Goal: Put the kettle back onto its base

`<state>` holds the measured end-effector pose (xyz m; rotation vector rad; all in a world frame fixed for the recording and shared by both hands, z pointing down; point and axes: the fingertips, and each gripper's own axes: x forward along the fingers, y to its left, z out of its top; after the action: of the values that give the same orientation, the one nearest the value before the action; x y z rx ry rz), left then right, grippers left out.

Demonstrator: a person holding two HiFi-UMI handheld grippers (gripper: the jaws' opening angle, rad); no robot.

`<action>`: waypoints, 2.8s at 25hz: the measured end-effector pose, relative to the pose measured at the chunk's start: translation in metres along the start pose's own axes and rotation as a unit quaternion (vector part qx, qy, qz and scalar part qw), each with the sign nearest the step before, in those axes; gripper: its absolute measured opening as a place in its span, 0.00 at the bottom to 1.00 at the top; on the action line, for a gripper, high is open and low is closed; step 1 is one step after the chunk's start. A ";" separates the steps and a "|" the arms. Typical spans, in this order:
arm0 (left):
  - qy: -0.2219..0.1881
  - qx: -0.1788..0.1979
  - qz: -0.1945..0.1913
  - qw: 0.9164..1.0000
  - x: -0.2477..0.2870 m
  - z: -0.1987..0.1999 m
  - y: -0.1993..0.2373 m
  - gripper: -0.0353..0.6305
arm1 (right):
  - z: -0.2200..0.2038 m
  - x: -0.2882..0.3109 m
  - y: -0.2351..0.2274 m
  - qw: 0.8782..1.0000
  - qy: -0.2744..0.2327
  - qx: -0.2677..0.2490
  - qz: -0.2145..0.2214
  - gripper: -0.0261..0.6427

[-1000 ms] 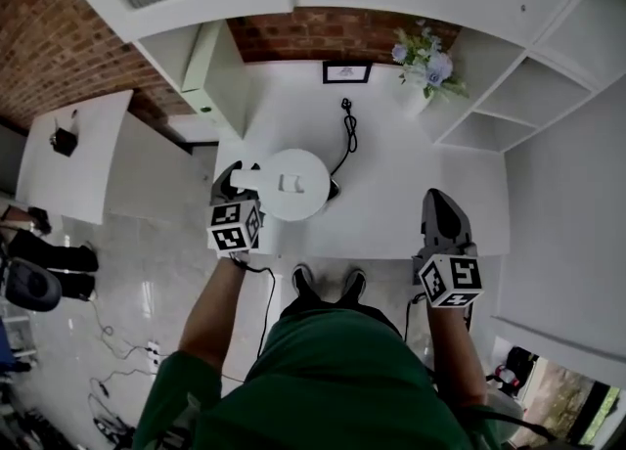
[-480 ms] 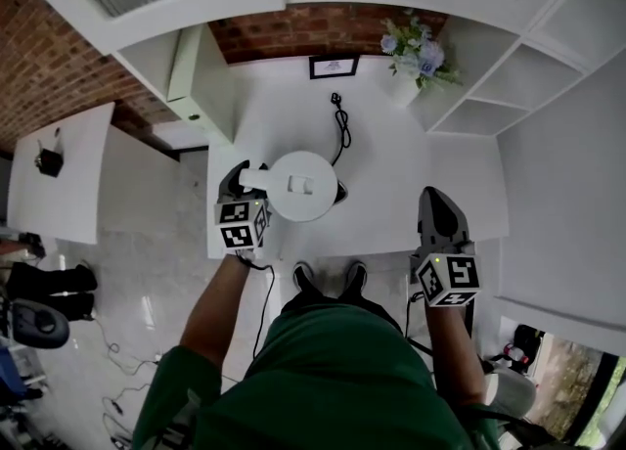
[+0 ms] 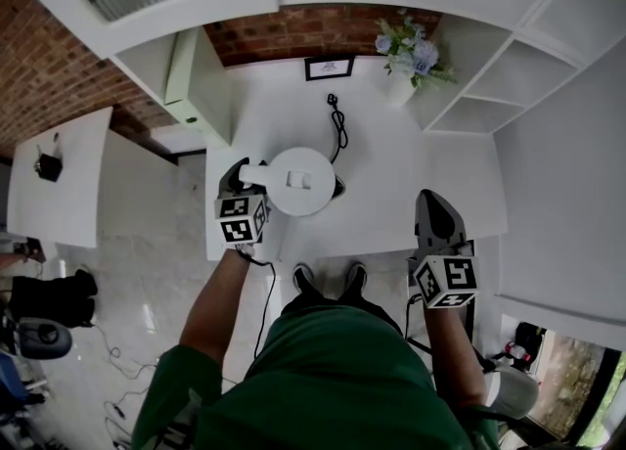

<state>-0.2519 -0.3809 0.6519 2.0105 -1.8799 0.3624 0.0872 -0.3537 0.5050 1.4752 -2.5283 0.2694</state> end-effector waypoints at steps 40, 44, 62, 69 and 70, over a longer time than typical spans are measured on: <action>-0.112 -0.088 0.036 0.989 -0.153 0.082 0.004 0.16 | 0.055 0.046 0.022 0.991 -0.060 0.019 0.116 0.06; -0.155 -0.066 0.045 0.985 -0.170 0.133 0.001 0.16 | 0.085 0.049 0.023 0.987 -0.092 0.015 0.129 0.06; -0.278 -0.021 0.060 0.959 -0.200 0.281 -0.023 0.16 | 0.211 0.038 0.054 0.960 -0.207 -0.066 0.177 0.06; -0.267 -0.014 0.049 0.962 -0.189 0.277 -0.037 0.16 | 0.205 0.033 0.050 0.960 -0.201 -0.071 0.180 0.06; -0.265 -0.012 0.048 0.963 -0.188 0.277 -0.038 0.16 | 0.205 0.033 0.048 0.961 -0.201 -0.069 0.178 0.06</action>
<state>-0.2455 -0.3289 0.3192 2.1520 -2.2767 -0.2019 0.0125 -0.4103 0.3138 1.1037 -3.0574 -0.1767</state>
